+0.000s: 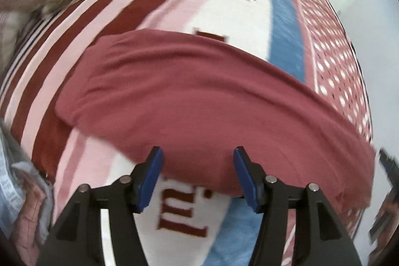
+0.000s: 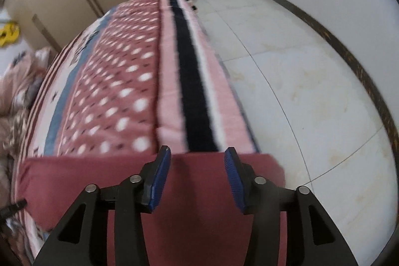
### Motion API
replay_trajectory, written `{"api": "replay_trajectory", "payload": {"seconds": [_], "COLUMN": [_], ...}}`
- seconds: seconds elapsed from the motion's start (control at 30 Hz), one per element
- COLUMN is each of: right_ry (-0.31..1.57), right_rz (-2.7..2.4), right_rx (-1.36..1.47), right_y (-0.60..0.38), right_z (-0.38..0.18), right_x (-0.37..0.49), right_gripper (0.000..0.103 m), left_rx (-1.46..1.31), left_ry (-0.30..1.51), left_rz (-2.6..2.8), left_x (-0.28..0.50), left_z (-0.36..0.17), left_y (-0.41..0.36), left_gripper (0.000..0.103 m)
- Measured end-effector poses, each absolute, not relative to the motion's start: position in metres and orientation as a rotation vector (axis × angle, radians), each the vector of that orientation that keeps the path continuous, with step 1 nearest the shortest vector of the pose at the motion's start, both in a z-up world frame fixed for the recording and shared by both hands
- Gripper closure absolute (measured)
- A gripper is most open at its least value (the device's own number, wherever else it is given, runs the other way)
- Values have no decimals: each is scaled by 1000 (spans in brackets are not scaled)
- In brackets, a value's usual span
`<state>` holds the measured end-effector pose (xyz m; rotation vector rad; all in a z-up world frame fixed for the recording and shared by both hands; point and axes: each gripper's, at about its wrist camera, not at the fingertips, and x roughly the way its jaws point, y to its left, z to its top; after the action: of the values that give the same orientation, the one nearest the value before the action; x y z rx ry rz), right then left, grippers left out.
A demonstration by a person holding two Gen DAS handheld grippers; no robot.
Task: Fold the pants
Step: 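Open both grippers and withdraw them from the folded pants, then grasp the dark red pants leg end with the left gripper and lift it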
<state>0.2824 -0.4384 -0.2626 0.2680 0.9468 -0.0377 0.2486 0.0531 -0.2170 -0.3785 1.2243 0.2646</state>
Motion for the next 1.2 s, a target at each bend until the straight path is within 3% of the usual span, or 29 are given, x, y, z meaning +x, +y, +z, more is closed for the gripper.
{"api": "replay_trajectory", "payload": {"seconds": [0.03, 0.3, 0.53, 0.73, 0.77, 0.93, 1.03, 1.2], "right_ry": [951, 984, 965, 978, 990, 992, 998, 1025], "right_rz": [-34, 20, 31, 32, 34, 37, 21, -5], "right_rx": [251, 215, 172, 146, 142, 105, 118, 158], "right_y": [-427, -340, -273, -236, -228, -207, -205, -207], "right_z": [-260, -247, -245, -255, -258, -260, -262, -265], "right_x": [279, 260, 256, 255, 254, 244, 238, 224], "right_gripper": [50, 49, 50, 50, 50, 50, 50, 50], "left_rx": [-427, -665, -921, -946, -957, -985, -1069, -1037], "left_ry": [1223, 1169, 1139, 1037, 1022, 1010, 971, 911], "left_rz": [277, 318, 351, 317, 314, 342, 340, 337], "left_x": [246, 230, 215, 225, 227, 228, 221, 219], "left_z": [-217, -223, -268, -271, -272, -277, -280, -267], "left_y": [66, 135, 176, 188, 191, 209, 221, 231], "left_gripper": [39, 38, 38, 38, 40, 76, 87, 92]}}
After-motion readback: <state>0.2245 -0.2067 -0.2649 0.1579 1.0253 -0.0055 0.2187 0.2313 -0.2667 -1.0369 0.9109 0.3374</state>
